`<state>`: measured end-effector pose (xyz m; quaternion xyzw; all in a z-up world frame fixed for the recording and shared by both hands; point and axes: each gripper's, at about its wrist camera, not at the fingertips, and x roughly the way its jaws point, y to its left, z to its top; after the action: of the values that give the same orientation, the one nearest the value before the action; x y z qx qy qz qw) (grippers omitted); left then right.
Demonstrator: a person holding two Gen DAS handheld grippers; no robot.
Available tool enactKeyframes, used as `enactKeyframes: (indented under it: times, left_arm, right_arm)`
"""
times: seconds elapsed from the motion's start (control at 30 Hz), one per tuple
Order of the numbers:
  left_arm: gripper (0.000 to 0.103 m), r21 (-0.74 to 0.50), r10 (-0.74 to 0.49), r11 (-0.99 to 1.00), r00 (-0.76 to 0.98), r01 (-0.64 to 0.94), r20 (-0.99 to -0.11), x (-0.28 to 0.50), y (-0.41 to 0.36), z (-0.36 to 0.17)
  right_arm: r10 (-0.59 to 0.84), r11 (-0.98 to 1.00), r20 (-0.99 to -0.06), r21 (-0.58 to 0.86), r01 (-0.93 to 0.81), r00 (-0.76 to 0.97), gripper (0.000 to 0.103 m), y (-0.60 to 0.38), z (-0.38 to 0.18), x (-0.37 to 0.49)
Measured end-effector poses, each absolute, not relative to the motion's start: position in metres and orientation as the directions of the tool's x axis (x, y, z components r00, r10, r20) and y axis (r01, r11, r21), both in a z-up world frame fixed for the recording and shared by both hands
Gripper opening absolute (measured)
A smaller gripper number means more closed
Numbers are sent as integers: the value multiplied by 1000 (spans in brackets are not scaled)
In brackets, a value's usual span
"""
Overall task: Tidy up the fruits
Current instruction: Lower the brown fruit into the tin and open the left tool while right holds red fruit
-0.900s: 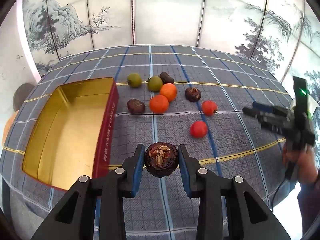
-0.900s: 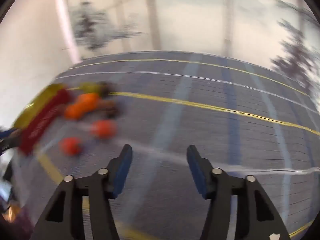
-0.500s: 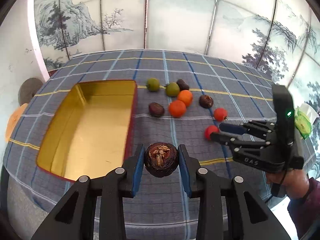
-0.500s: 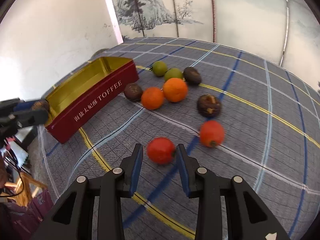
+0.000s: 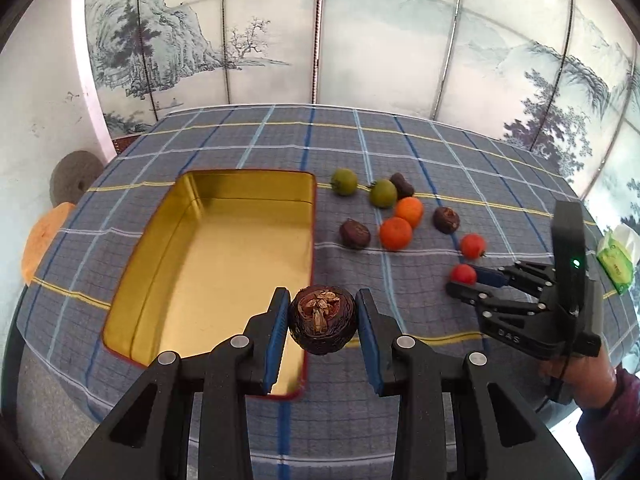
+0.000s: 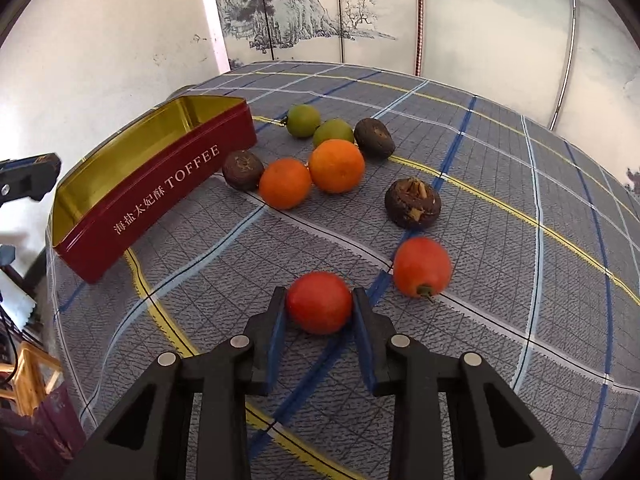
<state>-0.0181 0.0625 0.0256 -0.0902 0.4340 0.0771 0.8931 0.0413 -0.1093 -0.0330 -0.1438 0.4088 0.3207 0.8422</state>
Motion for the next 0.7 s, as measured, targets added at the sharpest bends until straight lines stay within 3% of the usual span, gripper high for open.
enactKeyframes:
  times: [0.3,0.7]
  left_arm:
    - [35,34,177,972,629,-233,-757,9,96,26]
    - [35,125,258,956,552,-267,-793,65,143,-6]
  right_arm:
    - [428,737,-787,20,-676,443,29,-105,-33,39]
    - [428,738,-788,21,-675,443,29,-107,-32,40]
